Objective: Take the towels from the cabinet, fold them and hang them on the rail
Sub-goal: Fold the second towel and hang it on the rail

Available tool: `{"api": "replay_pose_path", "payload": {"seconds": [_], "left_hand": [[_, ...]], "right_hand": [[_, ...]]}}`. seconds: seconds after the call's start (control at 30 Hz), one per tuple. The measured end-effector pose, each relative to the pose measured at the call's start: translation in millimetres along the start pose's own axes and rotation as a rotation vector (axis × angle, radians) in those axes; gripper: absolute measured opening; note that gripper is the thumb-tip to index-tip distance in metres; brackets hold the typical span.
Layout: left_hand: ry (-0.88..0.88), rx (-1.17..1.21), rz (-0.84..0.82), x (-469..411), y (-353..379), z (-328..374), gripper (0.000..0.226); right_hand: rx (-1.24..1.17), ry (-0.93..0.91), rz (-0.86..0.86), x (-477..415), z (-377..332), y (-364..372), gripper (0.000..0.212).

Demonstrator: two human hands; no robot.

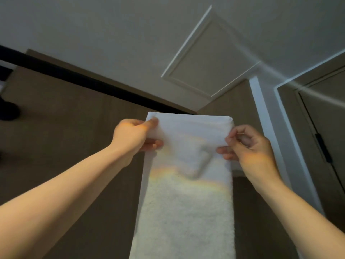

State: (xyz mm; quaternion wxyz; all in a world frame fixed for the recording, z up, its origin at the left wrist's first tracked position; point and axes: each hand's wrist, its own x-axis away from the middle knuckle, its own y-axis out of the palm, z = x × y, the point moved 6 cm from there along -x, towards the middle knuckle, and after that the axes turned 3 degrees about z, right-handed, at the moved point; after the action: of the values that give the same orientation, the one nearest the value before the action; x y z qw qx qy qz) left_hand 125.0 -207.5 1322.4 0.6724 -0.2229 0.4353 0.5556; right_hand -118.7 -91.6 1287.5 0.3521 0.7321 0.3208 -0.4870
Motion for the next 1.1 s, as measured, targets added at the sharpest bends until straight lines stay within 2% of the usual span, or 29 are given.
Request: {"api": "replay_pose_path", "payload": {"seconds": [0.23, 0.4, 0.5, 0.73, 0.87, 0.97, 1.1], "left_hand": [[0.168, -0.011, 0.071, -39.9, 15.0, 25.5, 0.030], [0.326, -0.199, 0.172, -59.0, 40.1, 43.8, 0.049], [0.411, -0.336, 0.236, -70.3, 55.1, 53.8, 0.047], [0.495, -0.509, 0.300, -95.8, 82.2, 68.6, 0.051], [0.437, -0.509, 0.320, -106.1, 86.8, 68.5, 0.042], [0.410, -0.555, 0.361, -111.8, 85.0, 65.9, 0.049], [0.338, -0.702, 0.395, -125.5, 83.4, 63.7, 0.045]], "right_hand": [[0.076, -0.073, -0.157, -46.0, 17.7, 21.2, 0.044], [0.148, -0.152, -0.192, -77.7, 33.0, 21.9, 0.081], [0.207, -0.258, -0.175, -97.2, 37.3, 23.1, 0.092], [0.172, -0.349, -0.223, -139.0, 57.1, 30.1, 0.098], [0.244, -0.425, -0.180, -154.3, 62.5, 33.2, 0.097], [0.325, -0.442, -0.165, -162.3, 65.1, 37.3, 0.096], [0.425, -0.384, -0.183, -175.3, 70.1, 46.5, 0.091]]}}
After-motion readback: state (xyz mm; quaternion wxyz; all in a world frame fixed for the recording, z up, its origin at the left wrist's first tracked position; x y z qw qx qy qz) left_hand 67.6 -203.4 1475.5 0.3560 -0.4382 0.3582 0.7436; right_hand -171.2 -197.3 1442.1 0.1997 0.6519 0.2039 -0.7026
